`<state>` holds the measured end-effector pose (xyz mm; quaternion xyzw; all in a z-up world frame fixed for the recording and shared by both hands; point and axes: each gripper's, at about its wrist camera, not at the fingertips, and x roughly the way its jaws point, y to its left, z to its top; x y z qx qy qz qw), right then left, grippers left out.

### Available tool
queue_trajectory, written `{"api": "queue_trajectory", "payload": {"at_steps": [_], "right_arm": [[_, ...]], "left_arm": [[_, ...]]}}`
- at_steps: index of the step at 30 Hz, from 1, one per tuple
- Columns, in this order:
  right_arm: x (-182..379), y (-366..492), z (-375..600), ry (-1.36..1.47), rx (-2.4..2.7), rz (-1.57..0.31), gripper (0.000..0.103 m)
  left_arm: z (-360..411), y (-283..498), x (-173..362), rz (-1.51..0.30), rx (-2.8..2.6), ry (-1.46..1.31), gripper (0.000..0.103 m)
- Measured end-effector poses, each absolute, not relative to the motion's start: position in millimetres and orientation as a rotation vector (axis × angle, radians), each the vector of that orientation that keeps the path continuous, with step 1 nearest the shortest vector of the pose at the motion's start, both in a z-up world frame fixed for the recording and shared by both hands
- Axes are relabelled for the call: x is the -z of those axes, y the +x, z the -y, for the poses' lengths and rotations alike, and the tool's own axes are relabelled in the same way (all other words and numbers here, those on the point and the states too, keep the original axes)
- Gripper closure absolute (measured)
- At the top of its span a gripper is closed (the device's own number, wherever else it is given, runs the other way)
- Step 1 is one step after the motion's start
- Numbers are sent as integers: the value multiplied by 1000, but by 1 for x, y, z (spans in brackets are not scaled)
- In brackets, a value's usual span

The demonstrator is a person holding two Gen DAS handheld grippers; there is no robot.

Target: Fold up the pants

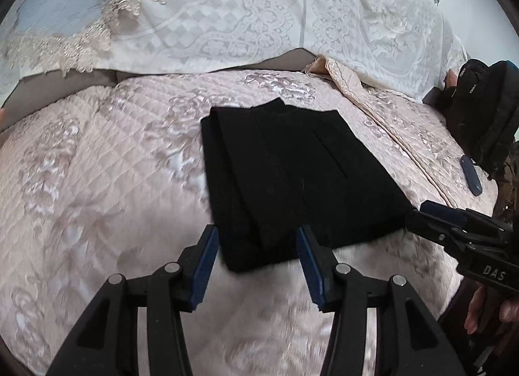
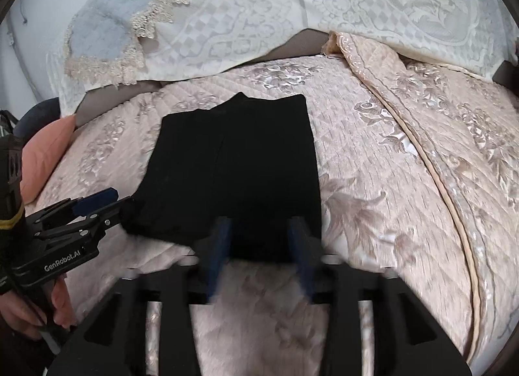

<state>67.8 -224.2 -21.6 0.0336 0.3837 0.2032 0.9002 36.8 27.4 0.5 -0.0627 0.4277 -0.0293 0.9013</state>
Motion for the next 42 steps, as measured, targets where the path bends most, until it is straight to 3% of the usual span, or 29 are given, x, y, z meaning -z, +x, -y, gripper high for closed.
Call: {"api": "queue_trajectory", "payload": {"at_steps": [12,42], "right_arm": [[15,18,212,13,-386,-778,49],[20,26,205,-8,-392,-798,49]], "left_arm": [[-31,-12,-15,-869,71,-150,50],[-28,8,-6,-895,86,-143,50]]}}
